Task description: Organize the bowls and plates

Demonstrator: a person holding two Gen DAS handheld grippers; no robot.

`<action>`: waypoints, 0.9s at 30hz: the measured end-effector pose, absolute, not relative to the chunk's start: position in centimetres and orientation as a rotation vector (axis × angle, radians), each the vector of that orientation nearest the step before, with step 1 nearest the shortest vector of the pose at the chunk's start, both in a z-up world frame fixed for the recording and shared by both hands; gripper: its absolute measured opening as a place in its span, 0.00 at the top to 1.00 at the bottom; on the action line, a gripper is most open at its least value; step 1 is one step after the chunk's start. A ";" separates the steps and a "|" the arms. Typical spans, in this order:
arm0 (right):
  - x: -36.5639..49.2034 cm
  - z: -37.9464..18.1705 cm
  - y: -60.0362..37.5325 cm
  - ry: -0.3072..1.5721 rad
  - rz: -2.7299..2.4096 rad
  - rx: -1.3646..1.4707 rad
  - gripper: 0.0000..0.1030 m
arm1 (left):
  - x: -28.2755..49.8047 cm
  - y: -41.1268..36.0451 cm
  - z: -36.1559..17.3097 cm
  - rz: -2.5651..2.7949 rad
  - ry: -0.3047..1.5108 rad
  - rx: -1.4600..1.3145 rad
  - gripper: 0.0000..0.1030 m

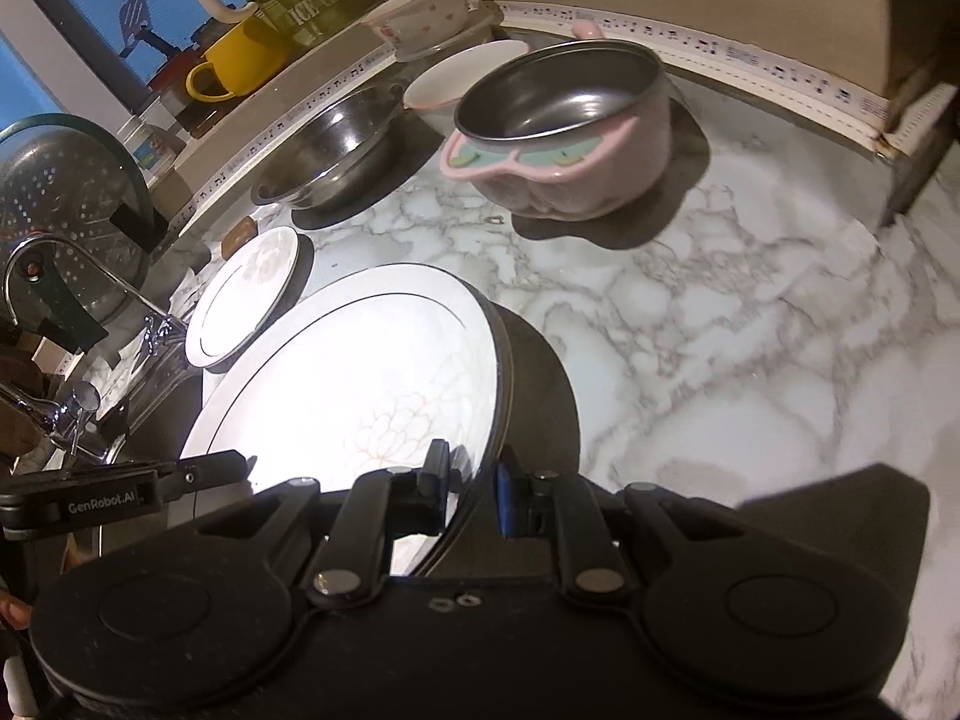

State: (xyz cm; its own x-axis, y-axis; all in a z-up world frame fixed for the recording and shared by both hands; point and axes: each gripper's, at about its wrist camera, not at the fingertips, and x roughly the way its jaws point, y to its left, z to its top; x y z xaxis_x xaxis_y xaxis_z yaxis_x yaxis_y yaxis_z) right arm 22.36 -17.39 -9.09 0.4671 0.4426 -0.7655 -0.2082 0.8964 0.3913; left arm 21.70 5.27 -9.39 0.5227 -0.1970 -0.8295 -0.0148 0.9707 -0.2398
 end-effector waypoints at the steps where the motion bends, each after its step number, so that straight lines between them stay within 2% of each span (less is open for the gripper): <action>1: 22.1 -9.1 -17.6 1.012 0.402 0.261 0.84 | 21.5 5.2 -9.4 -0.114 1.018 -0.227 0.78; 27: 20.2 -10.3 -18.5 1.057 0.368 0.287 0.82 | 19.6 4.7 -9.8 -0.148 1.015 -0.206 0.78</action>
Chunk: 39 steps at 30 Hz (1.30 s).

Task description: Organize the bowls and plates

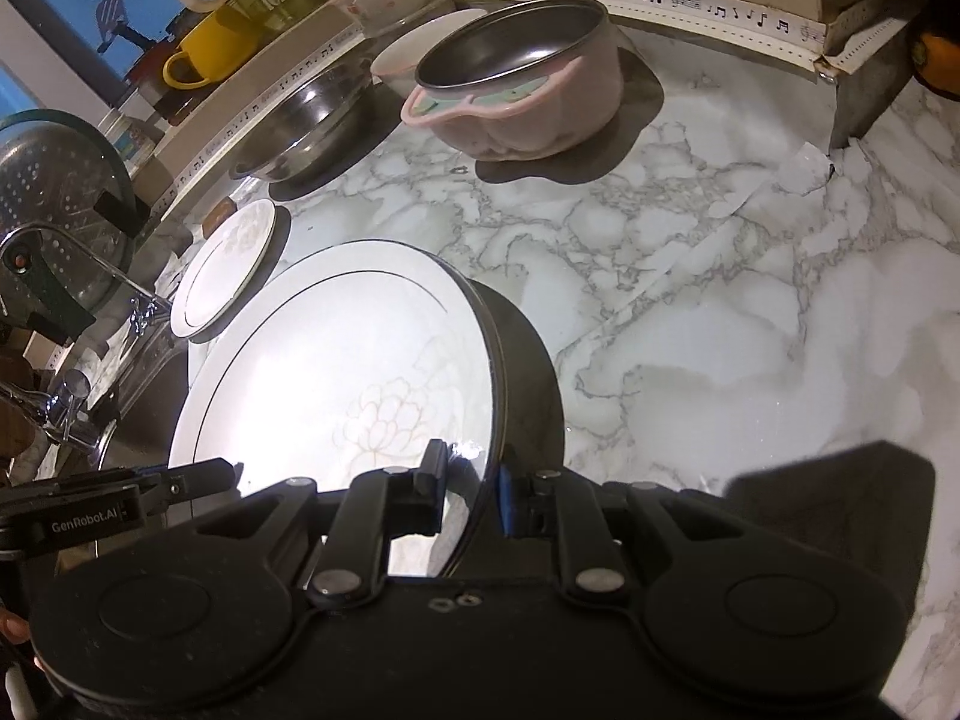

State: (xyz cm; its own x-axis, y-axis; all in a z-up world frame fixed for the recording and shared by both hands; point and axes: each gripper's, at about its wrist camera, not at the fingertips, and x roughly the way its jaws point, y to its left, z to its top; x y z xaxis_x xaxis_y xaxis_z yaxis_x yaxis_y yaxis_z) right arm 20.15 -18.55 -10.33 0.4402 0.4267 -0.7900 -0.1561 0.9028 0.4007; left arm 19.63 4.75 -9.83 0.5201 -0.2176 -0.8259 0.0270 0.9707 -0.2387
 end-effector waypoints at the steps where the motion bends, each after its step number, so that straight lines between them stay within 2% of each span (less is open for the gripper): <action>1: 20.2 -10.3 -18.5 1.057 0.368 0.280 0.82 | 19.6 4.7 -9.7 -0.146 1.011 -0.198 0.78; 19: 19.7 -6.2 -18.0 0.950 0.341 0.116 0.75 | 18.8 6.0 -7.4 -0.118 0.965 -0.181 0.76; 23: 19.7 -5.1 -17.0 0.925 0.372 0.081 0.70 | 18.6 6.3 -6.4 -0.110 0.935 -0.169 0.70; 27: 19.5 -3.9 -15.5 0.891 0.408 0.021 0.69 | 18.5 6.4 -5.3 -0.099 0.899 -0.146 0.70; 39: 19.1 -1.5 -10.6 0.839 0.514 -0.097 0.49 | 18.3 7.0 -3.6 -0.076 0.844 -0.113 0.70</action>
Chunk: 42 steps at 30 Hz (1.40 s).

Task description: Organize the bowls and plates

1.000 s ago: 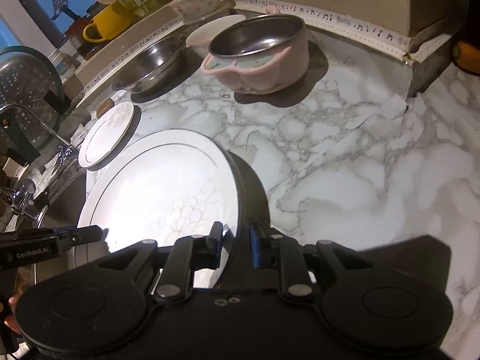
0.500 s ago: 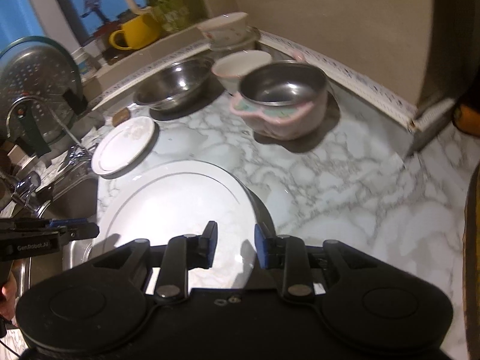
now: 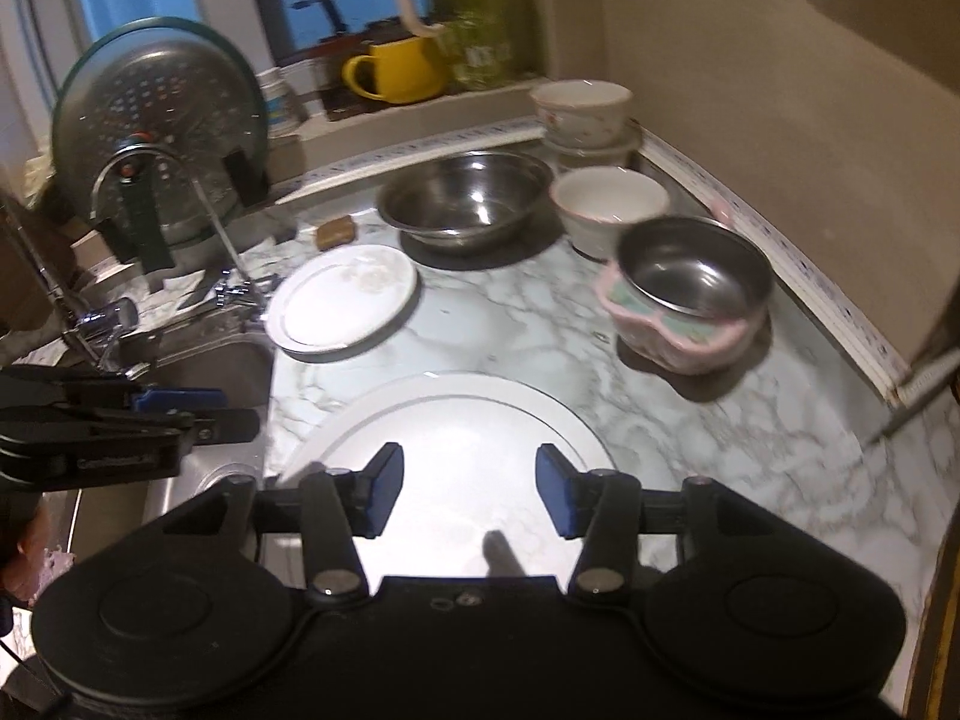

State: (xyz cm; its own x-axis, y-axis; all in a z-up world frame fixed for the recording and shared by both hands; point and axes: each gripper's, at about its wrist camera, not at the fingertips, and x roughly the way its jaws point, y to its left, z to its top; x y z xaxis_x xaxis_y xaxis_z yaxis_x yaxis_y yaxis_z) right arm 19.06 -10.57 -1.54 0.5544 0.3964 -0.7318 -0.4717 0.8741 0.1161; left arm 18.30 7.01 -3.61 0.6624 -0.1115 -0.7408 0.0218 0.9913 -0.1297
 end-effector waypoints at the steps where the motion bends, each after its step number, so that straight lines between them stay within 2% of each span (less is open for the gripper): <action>1: 19.1 -1.4 -10.1 0.833 0.521 -0.105 0.48 | 18.4 7.1 -3.5 -0.073 0.843 -0.114 0.70; 4: 19.4 -1.0 -8.9 0.818 0.538 -0.136 0.44 | 18.8 7.7 -3.3 -0.057 0.843 -0.122 0.68; 5: 19.5 -0.9 -8.4 0.815 0.544 -0.145 0.42 | 18.9 7.9 -3.2 -0.052 0.838 -0.121 0.56; 6: 19.7 -0.8 -8.1 0.812 0.550 -0.153 0.42 | 19.0 8.1 -3.0 -0.045 0.829 -0.118 0.40; 7: 19.8 -0.8 -7.7 0.810 0.558 -0.160 0.41 | 19.0 8.3 -2.8 -0.034 0.812 -0.114 0.35; 10: 20.3 -0.7 -6.7 0.801 0.574 -0.179 0.37 | 19.3 8.8 -2.3 -0.009 0.777 -0.100 0.32; 12: 20.7 -0.6 -6.1 0.798 0.585 -0.184 0.35 | 19.8 9.4 -2.3 0.020 0.771 -0.106 0.25; 15: 21.6 -0.6 -5.2 0.791 0.597 -0.200 0.28 | 20.8 10.7 -2.7 0.067 0.774 -0.136 0.25; 20: 23.5 -0.8 -3.7 0.780 0.619 -0.220 0.08 | 22.7 12.6 -3.6 0.137 0.805 -0.155 0.25; 22: 24.4 -1.1 -3.0 0.775 0.626 -0.227 0.03 | 23.6 13.3 -4.2 0.159 0.840 -0.164 0.25; 37: 32.4 -4.4 0.3 0.882 0.684 -0.183 0.02 | 29.2 16.5 -8.2 0.204 0.945 -0.296 0.25; 42: 35.1 -5.9 1.4 0.944 0.668 -0.142 0.08 | 30.5 17.7 -9.7 0.208 0.983 -0.370 0.25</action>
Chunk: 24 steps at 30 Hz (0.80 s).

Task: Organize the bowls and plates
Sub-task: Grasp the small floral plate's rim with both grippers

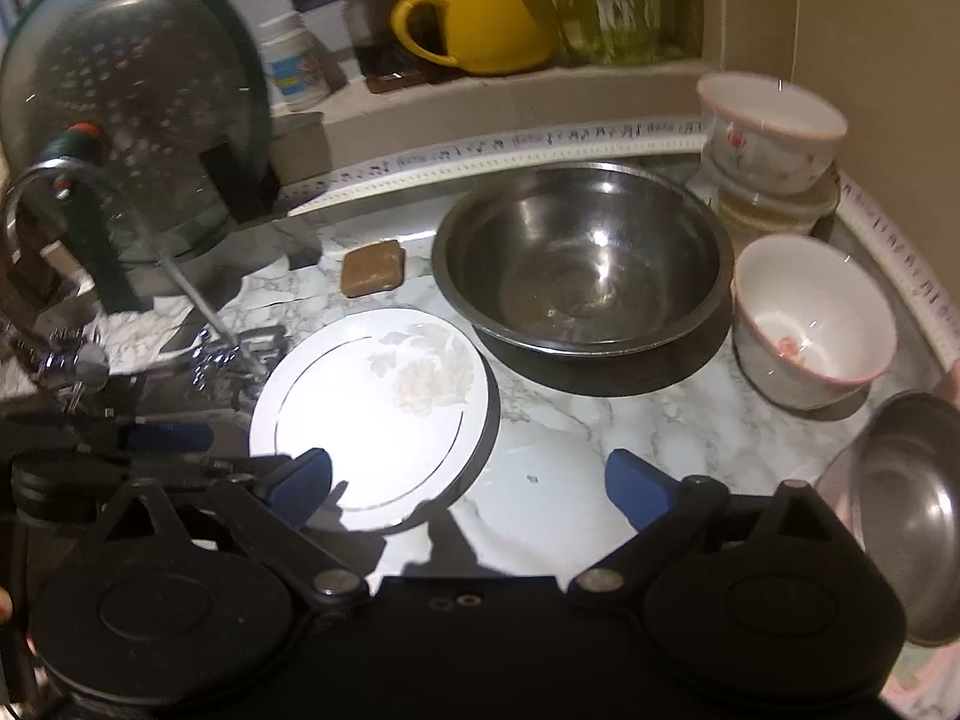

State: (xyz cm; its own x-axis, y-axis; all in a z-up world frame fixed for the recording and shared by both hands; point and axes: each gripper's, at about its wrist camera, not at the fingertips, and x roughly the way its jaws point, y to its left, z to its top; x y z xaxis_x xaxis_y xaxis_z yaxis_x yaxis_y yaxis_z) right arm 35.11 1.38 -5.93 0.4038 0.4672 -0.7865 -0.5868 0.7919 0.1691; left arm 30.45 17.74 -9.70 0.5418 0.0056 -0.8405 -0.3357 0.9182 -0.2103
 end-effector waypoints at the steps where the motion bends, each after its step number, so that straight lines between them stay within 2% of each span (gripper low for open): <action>1: 35.6 -6.3 1.4 0.964 0.667 -0.120 0.11 | 30.6 18.1 -10.0 0.207 0.989 -0.397 0.25; 4: 37.3 -7.3 1.8 1.016 0.672 -0.054 0.22 | 31.1 18.8 -10.6 0.204 0.996 -0.439 0.25; 6: 38.0 -7.9 2.2 1.031 0.672 -0.040 0.23 | 31.3 19.0 -10.9 0.207 1.001 -0.450 0.26; 7: 38.3 -8.1 2.3 1.035 0.670 -0.038 0.23 | 31.5 19.2 -11.0 0.213 1.000 -0.462 0.29; 9: 38.9 -8.7 2.7 1.046 0.664 -0.036 0.25 | 31.7 19.6 -11.3 0.210 1.007 -0.500 0.48; 12: 39.5 -9.3 3.1 1.058 0.658 -0.040 0.27 | 32.0 20.0 -11.6 0.213 1.009 -0.522 0.48; 14: 39.8 -9.6 3.3 1.067 0.663 -0.035 0.33 | 32.1 20.2 -11.7 0.217 1.008 -0.519 0.49; 15: 39.9 -9.7 3.4 1.071 0.664 -0.033 0.34 | 32.2 20.3 -11.8 0.217 1.007 -0.520 0.53; 17: 40.2 -10.0 3.6 1.077 0.668 -0.035 0.42 | 32.3 20.6 -11.9 0.228 1.004 -0.528 0.56; 19: 40.4 -10.2 3.8 1.080 0.669 -0.035 0.46 | 32.4 20.9 -12.0 0.226 1.001 -0.541 0.57; 24: 40.8 -10.8 4.2 1.096 0.676 -0.018 0.59 | 32.3 21.5 -12.2 0.238 0.991 -0.549 0.68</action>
